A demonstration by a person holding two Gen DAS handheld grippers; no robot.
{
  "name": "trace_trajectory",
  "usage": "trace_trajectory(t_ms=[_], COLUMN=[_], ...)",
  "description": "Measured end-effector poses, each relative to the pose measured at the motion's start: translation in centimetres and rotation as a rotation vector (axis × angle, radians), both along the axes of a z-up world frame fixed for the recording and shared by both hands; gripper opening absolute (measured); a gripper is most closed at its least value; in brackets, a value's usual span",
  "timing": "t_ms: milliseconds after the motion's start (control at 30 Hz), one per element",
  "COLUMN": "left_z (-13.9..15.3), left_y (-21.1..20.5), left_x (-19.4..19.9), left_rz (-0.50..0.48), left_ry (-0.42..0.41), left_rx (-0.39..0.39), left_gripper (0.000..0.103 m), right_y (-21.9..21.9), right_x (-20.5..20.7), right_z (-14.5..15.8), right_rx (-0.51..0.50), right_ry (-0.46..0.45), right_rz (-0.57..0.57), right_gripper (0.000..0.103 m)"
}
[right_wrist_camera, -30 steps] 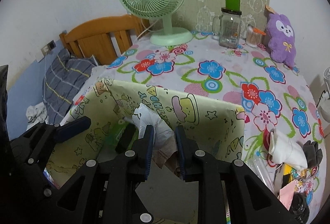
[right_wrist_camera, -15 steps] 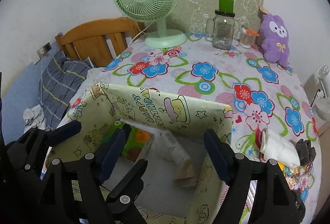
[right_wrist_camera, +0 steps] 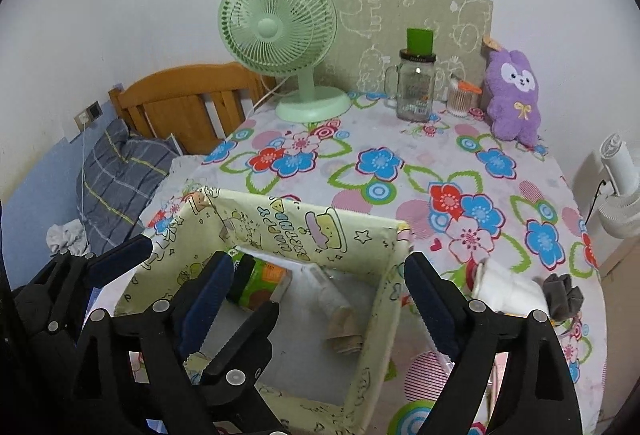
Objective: Organize soft objects
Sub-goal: 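Withdraw both tools from the box back over the table items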
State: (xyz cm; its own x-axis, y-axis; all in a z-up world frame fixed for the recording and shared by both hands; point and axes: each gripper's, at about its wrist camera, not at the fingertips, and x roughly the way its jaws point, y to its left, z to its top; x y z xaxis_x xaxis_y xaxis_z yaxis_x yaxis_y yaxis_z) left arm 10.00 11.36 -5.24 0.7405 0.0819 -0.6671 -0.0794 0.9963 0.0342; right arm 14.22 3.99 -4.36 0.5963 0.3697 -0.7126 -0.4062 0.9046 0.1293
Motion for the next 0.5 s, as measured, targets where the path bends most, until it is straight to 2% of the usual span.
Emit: trace_trajectory(t_ms=[500], left_z=[3.0], left_y=[-3.0], left_x=[-1.9], left_rz=[-0.022], left_ry=[-0.091], left_rx=[0.0], left_gripper=[0.1], right_y=[-3.6], right_x=[-2.5], right_z=[3.3], right_rx=[0.023], right_ry=[-0.095], right_rz=[-0.065], right_gripper=[0.093])
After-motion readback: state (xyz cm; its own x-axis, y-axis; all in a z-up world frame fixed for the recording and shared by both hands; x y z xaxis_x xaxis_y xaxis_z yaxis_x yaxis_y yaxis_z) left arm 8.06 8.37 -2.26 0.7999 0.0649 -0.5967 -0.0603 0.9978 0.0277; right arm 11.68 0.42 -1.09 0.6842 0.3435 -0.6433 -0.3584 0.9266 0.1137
